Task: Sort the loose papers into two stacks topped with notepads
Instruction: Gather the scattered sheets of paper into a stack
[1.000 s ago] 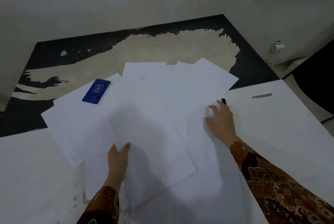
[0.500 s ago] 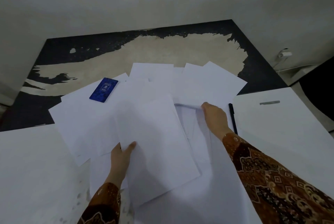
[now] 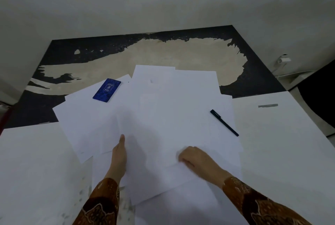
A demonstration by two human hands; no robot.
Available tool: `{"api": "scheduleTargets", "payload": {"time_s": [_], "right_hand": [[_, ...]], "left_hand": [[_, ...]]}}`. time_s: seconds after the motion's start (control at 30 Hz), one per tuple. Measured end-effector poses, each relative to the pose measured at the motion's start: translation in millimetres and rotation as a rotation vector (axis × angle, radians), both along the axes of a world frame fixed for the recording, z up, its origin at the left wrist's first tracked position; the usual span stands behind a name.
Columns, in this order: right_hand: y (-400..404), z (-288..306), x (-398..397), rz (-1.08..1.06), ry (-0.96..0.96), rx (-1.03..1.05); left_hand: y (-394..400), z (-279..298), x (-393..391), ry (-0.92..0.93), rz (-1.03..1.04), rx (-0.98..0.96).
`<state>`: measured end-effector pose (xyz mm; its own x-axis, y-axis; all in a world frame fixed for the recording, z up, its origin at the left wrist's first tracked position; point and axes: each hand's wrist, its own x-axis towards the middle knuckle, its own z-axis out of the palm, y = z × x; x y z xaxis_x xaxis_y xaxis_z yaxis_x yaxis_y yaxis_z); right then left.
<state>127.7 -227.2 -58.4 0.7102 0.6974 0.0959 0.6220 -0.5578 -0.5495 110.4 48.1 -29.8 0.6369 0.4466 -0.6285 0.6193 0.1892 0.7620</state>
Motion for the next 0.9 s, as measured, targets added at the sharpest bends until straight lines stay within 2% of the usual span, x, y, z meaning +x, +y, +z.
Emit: {"api": "scheduleTargets", "payload": {"time_s": [0.07,0.1,0.17,0.23,0.3,0.4,0.57,0.73,0.8,0.9], "right_hand": [[-1,3,-6,0.005,0.122,-0.005],[-1,4,-5,-0.064,0.143,0.01],[-1,4,5,-0.346,0.095,0.061],[-1,6,20,-0.645,0.181,0.037],[1,4,32,-0.749,0.275,-0.12],[8,-3,35,-0.596,0.25,-0.319],[-3,2,41,-0.287,0.204,-0.398],[-4,11,39,-0.025,0.241,-0.382],[3,10,30,-0.017,0.263,-0.311],[18,2,19,-0.255,0.252,-0.17]], "left_hand": [[1,1,-2,-0.023,-0.065,0.016],[1,2,-4,-0.045,-0.086,0.031],[1,0,-5,-0.077,-0.094,0.066],[-1,-1,-5,-0.093,-0.085,0.067],[-1,1,-4,-0.087,-0.078,0.048],[2,-3,-2,-0.044,-0.047,0.026],[5,0,2,-0.044,-0.023,-0.079],[-4,8,2,-0.079,-0.04,-0.066],[-1,2,2,-0.081,-0.024,-0.066],[-2,2,-1,-0.111,-0.027,-0.053]]}}
